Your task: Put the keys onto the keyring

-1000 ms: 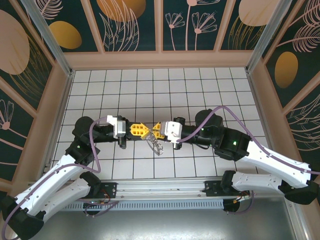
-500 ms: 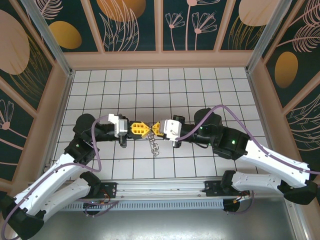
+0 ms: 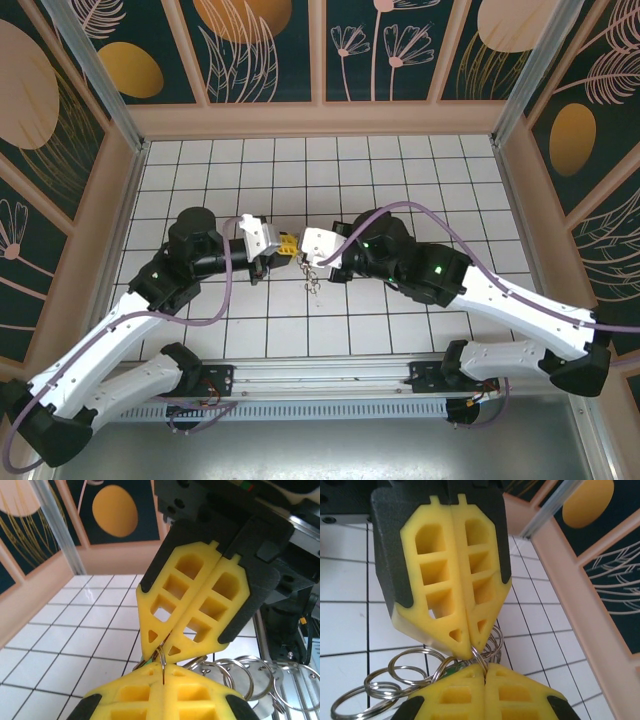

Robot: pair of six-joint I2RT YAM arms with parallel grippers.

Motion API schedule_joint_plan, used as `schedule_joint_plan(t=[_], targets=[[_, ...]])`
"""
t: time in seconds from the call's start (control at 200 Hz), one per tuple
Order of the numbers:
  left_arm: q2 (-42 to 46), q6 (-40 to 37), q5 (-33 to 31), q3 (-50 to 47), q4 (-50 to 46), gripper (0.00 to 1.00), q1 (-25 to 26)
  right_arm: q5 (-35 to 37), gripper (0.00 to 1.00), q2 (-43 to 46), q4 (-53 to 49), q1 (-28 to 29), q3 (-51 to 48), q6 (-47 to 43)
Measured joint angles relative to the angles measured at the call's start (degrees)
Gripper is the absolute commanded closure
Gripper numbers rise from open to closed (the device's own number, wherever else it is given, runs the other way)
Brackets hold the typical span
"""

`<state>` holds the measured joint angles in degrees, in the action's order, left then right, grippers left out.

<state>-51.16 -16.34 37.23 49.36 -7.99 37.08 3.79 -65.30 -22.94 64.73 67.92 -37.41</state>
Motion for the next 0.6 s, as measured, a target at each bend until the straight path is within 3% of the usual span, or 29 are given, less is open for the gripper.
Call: schedule_joint_plan(t=[0.235, 0.531, 0.601], targets=[[-2.4, 0.5, -1.9, 0.0, 0.2, 0.96, 0.4, 5.2, 1.0, -1.6, -2.1, 1.1, 0.7, -0.1], [-3.4, 2.3, -2.9, -0.5, 2.6, 1.0, 1.0, 6.8, 1.0, -1.3, -3.0, 1.2, 0.8, 0.3], [-2.2, 3.2, -1.9, -1.9, 5.1, 1.0, 1.0, 6.1, 0.96, -0.2, -2.4, 1.4, 0.3, 0.3]])
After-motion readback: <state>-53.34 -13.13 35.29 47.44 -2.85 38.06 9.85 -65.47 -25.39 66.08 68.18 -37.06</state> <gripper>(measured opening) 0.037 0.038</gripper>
